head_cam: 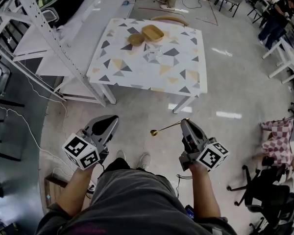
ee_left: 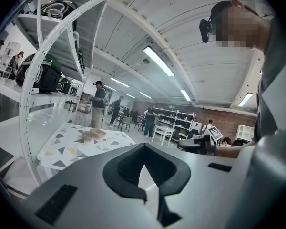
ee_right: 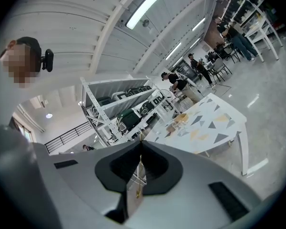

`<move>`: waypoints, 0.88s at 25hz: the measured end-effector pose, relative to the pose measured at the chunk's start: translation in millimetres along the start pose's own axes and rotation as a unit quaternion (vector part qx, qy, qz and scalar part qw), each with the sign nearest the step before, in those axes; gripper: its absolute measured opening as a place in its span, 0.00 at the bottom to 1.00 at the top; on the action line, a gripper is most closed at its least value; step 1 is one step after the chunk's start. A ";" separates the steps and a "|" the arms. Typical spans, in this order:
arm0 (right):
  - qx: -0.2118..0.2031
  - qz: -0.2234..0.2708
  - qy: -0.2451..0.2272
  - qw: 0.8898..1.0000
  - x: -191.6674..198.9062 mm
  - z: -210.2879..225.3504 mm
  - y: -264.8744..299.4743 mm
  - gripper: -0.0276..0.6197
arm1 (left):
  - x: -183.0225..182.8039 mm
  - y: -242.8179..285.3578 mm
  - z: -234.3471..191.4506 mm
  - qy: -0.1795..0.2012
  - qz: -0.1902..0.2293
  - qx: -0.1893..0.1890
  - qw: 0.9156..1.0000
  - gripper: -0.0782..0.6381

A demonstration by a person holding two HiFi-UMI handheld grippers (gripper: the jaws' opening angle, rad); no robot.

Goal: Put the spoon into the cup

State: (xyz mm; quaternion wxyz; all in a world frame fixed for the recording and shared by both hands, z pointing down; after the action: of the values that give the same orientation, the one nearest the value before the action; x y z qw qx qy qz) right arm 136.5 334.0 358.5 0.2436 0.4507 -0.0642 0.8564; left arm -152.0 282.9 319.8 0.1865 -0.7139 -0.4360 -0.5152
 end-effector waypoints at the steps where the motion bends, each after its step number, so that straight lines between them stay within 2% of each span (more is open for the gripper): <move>1: -0.002 0.000 -0.001 1.000 -1.0 1.3 -1.8 0.08 | -0.1 0.6 3.4 0.000 0.000 -0.003 1.000 0.13; 12: -0.016 -0.010 -0.011 1.000 -6.1 18.3 -8.2 0.08 | 2.0 10.0 17.2 0.002 0.012 -0.022 1.000 0.13; 22: -0.021 -0.010 -0.009 1.000 -14.6 32.9 1.6 0.08 | -3.1 25.1 12.0 0.007 0.015 -0.023 1.000 0.13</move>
State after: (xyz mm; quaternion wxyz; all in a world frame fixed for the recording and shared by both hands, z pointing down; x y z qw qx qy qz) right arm 167.0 316.5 366.2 0.2613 0.4541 -0.0799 0.8480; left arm -124.9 276.4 316.7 0.1805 -0.7211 -0.4116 -0.5272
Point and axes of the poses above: the fingertips, and each gripper's own axes: y forward along the fingers, z to its right, x out of its underside, the point moved 4 cm from there along -y, backward along the fingers, and after that the axes turned 7 degrees about -y, right-handed, at the moved point
